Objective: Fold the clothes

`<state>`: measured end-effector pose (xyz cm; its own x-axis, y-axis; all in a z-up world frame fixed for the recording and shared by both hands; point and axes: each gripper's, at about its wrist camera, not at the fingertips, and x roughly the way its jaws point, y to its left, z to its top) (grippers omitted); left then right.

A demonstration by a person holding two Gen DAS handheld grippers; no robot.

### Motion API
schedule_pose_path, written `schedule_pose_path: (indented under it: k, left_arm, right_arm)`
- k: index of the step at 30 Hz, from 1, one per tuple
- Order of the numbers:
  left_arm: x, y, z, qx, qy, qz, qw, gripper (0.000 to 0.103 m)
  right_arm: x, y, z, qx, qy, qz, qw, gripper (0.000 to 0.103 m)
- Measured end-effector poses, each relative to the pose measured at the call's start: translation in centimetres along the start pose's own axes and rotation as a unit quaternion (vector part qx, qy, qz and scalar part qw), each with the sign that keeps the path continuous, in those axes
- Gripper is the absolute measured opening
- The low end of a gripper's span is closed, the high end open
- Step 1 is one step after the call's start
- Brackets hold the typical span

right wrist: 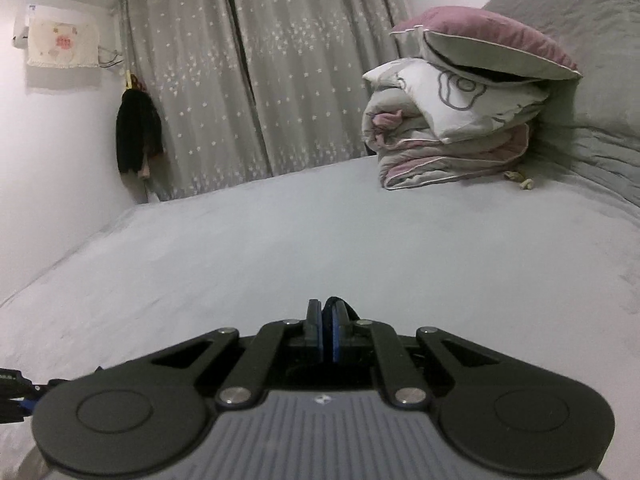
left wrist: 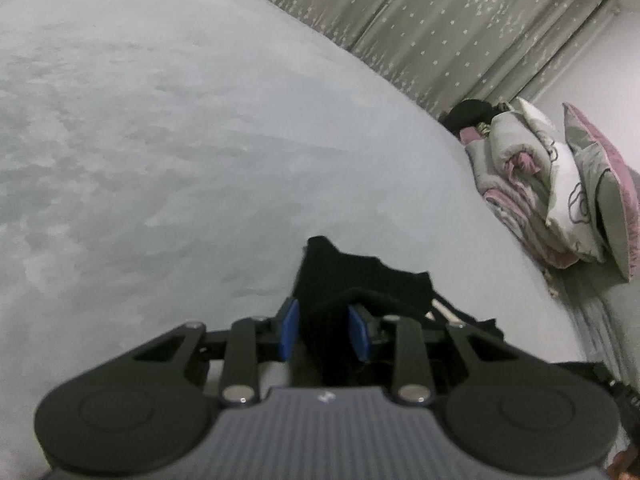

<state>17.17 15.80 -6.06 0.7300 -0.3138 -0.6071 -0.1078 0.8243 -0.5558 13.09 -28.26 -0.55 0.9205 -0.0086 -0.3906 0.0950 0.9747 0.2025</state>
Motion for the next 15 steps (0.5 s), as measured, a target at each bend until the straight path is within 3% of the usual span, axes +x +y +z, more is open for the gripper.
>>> schedule_pose_path:
  k: [4, 10, 15]
  left_arm:
    - [-0.2, -0.4, 0.3, 0.005, 0.010, -0.019, 0.9998, 0.026]
    - [0.4, 0.4, 0.7, 0.015, 0.085, -0.010, 0.9962, 0.027]
    - [-0.4, 1.3, 1.5, -0.011, 0.066, -0.032, 0.9973, 0.028]
  right_arm:
    - [-0.1, -0.6, -0.1, 0.003, 0.003, 0.004, 1.000, 0.008]
    - [0.2, -0.3, -0.4, -0.007, 0.012, 0.011, 1.000, 0.008]
    - [0.5, 0.1, -1.1, -0.017, 0.020, 0.010, 1.000, 0.008]
